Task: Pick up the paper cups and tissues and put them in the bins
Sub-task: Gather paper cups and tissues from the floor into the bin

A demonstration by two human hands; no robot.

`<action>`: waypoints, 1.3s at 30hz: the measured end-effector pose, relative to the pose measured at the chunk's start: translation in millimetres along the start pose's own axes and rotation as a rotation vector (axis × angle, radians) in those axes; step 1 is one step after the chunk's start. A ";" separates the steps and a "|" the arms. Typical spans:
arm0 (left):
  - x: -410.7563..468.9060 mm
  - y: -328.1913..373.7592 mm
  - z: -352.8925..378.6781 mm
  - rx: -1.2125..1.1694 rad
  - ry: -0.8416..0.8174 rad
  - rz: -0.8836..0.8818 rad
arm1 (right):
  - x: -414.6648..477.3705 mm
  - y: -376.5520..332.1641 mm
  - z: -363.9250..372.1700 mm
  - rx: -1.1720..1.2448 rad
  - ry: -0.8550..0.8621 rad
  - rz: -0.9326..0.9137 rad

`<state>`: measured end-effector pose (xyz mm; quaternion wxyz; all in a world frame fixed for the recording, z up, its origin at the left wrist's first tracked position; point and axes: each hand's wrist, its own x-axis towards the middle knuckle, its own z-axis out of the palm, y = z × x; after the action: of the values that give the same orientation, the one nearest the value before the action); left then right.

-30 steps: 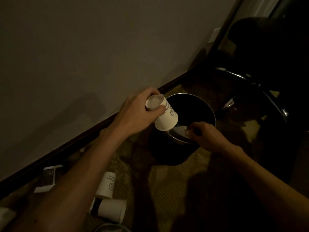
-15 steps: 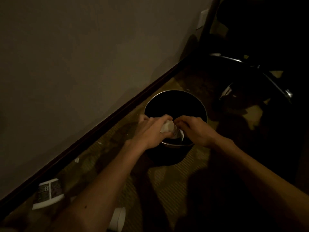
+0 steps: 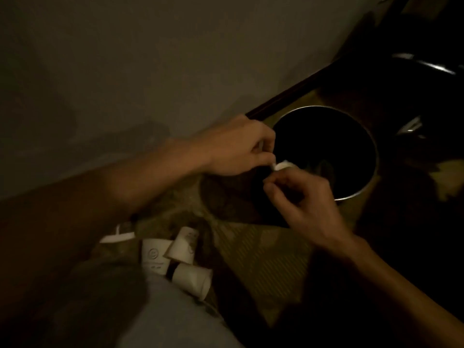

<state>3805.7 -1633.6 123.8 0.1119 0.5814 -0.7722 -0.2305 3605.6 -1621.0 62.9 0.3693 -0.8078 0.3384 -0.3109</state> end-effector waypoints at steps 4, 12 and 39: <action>-78.7 -52.9 -11.0 -0.085 -0.037 -0.210 | -5.4 3.7 76.6 0.025 -0.231 0.077; -178.1 -163.9 123.1 -0.367 -0.152 -0.605 | -8.7 42.0 196.9 -0.237 -0.681 0.222; -234.4 -243.4 162.5 -0.035 -0.087 -0.175 | -4.1 28.1 278.4 -0.068 -0.611 0.494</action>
<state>4010.2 -1427.3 -113.4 0.0676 0.6341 -0.7184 -0.2778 3803.7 -1524.2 -109.5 0.4898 -0.7690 0.4073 0.0535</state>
